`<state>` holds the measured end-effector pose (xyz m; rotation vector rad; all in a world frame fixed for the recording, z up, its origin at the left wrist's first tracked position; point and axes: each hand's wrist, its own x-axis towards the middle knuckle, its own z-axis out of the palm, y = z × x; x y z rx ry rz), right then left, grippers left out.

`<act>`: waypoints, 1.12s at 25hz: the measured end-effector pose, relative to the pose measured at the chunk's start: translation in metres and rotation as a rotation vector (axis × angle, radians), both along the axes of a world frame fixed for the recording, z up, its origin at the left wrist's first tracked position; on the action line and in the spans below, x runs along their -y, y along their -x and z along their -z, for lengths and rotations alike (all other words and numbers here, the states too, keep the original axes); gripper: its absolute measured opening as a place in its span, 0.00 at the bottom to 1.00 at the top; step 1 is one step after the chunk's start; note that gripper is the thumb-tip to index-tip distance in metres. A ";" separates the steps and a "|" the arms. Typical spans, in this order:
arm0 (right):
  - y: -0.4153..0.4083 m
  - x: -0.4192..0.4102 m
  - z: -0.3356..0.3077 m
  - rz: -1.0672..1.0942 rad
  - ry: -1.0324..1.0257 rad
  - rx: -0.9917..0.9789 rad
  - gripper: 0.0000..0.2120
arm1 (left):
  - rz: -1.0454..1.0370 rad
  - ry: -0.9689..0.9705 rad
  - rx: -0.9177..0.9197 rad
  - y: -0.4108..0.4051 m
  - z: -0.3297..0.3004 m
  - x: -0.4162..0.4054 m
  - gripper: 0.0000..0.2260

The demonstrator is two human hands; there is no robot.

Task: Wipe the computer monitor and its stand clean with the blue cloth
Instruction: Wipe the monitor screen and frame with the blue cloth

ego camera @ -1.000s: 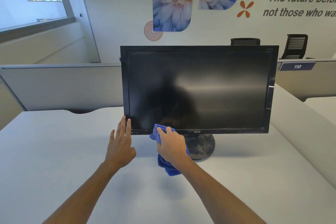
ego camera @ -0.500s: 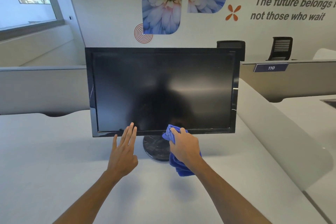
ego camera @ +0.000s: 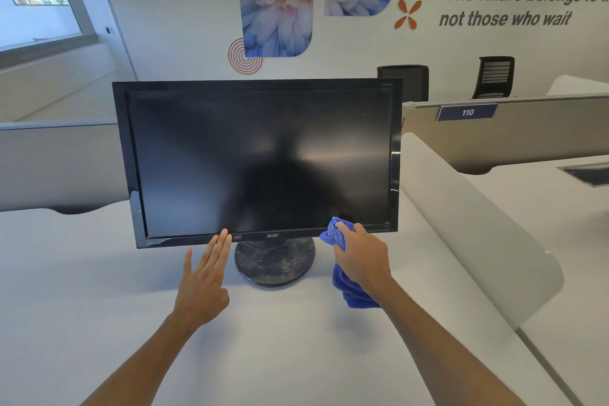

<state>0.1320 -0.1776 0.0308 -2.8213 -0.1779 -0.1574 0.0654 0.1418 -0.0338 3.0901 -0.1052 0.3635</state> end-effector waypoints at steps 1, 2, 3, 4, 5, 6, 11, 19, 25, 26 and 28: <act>-0.001 0.007 -0.001 0.013 0.013 0.014 0.23 | -0.002 0.009 -0.008 0.000 0.000 0.000 0.48; -0.001 0.014 -0.001 0.019 0.035 0.035 0.22 | -0.005 0.021 -0.018 0.000 0.001 0.000 0.48; -0.002 0.019 -0.001 0.019 0.059 0.051 0.22 | -0.007 0.031 -0.026 0.000 0.000 0.000 0.48; -0.003 0.024 -0.001 0.024 0.080 0.061 0.22 | -0.006 0.036 -0.028 0.000 0.001 0.000 0.48; -0.003 0.028 -0.001 0.030 0.091 0.061 0.22 | -0.004 0.038 -0.031 0.000 0.001 0.000 0.48; -0.003 0.031 -0.001 0.039 0.100 0.064 0.21 | -0.001 0.035 -0.032 -0.001 0.001 -0.001 0.48; -0.005 0.047 0.001 0.089 0.105 0.077 0.20 | 0.005 0.010 -0.043 0.000 0.001 -0.005 0.47; -0.007 0.078 -0.001 0.184 0.084 0.072 0.16 | 0.008 0.003 -0.049 0.000 0.003 -0.005 0.48; -0.001 0.060 -0.011 0.205 0.068 0.130 0.14 | 0.004 0.003 -0.043 -0.001 0.005 -0.004 0.48; 0.003 0.051 -0.012 0.167 0.056 0.190 0.15 | 0.000 0.005 -0.043 -0.001 0.005 -0.003 0.48; 0.013 0.029 -0.005 0.026 0.037 0.252 0.18 | -0.005 0.011 -0.043 0.000 0.006 -0.001 0.48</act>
